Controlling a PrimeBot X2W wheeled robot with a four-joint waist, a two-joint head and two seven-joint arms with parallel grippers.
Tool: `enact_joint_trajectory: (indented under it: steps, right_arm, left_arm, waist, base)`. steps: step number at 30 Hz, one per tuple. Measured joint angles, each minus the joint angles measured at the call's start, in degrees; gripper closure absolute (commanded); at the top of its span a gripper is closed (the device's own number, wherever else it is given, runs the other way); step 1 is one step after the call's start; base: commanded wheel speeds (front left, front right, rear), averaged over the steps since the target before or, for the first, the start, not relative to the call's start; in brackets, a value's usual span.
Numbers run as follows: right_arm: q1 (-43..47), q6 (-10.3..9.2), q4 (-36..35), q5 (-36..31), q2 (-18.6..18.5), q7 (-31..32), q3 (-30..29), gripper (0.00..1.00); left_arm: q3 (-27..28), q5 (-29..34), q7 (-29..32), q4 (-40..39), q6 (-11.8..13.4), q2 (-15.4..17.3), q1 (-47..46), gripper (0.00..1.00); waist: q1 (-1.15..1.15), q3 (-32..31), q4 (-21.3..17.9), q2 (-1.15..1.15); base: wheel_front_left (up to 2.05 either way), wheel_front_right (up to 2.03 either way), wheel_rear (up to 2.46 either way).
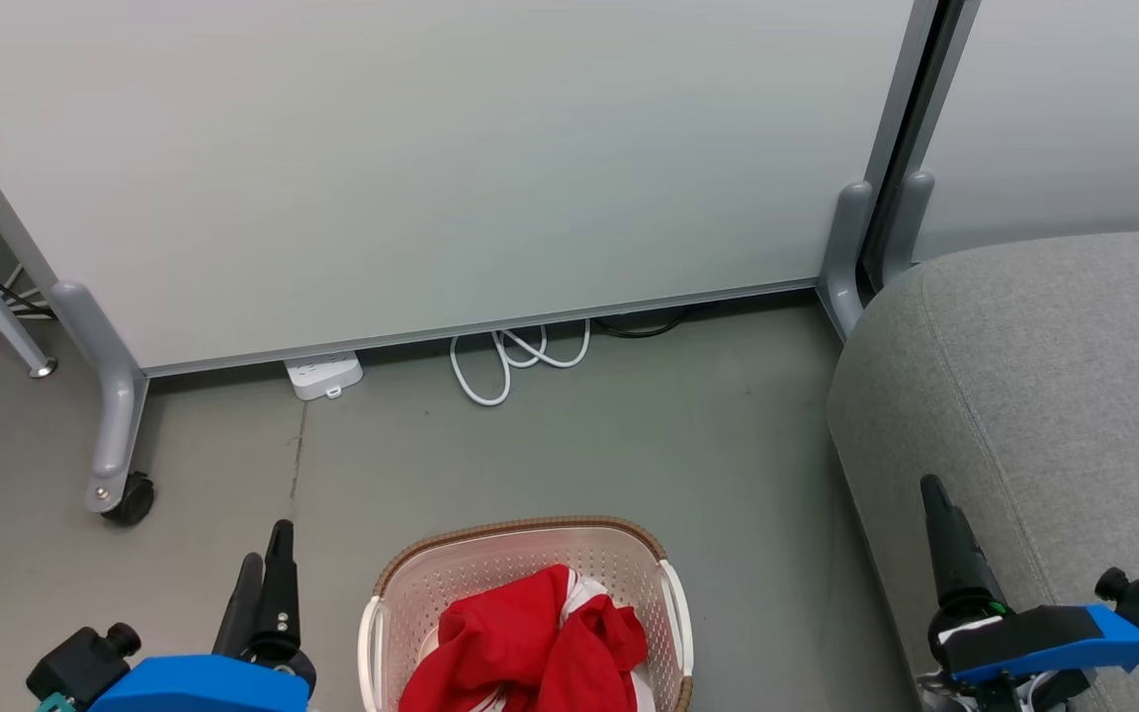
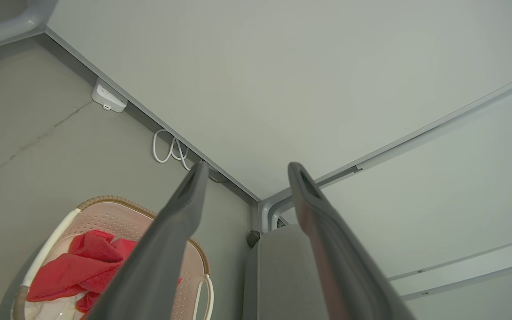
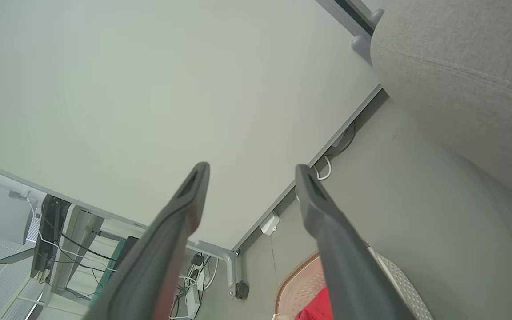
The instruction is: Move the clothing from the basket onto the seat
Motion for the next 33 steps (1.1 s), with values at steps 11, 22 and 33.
enact_joint_trajectory:
  steps: [11,22,33]
  right_arm:
    - [0.6,0.0,-1.74,-9.66,-0.02,-1.18,1.16,0.0]
    - [1.02,0.0,-3.04,-18.02,-0.05,-1.79,1.54,0.0]
    - [1.86,0.0,-4.26,-25.81,-0.09,-2.15,1.56,0.0]
  left_arm:
    - [-2.23,9.69,-2.34,-0.76,0.56,0.38,-0.8,0.0]
    - [-3.74,17.57,-4.26,-1.2,1.29,0.43,-0.93,0.0]
    - [-4.61,23.41,-5.99,-1.97,1.76,0.42,-0.96,0.0]
  waist:
    - [0.0,0.08,-0.08,0.0]
    - [0.0,0.01,0.07,0.0]
    - [0.0,-0.2,0.22,0.0]
  base:
    - [0.0,0.0,0.0]
    - [0.0,0.0,0.0]
    - [0.0,0.0,0.0]
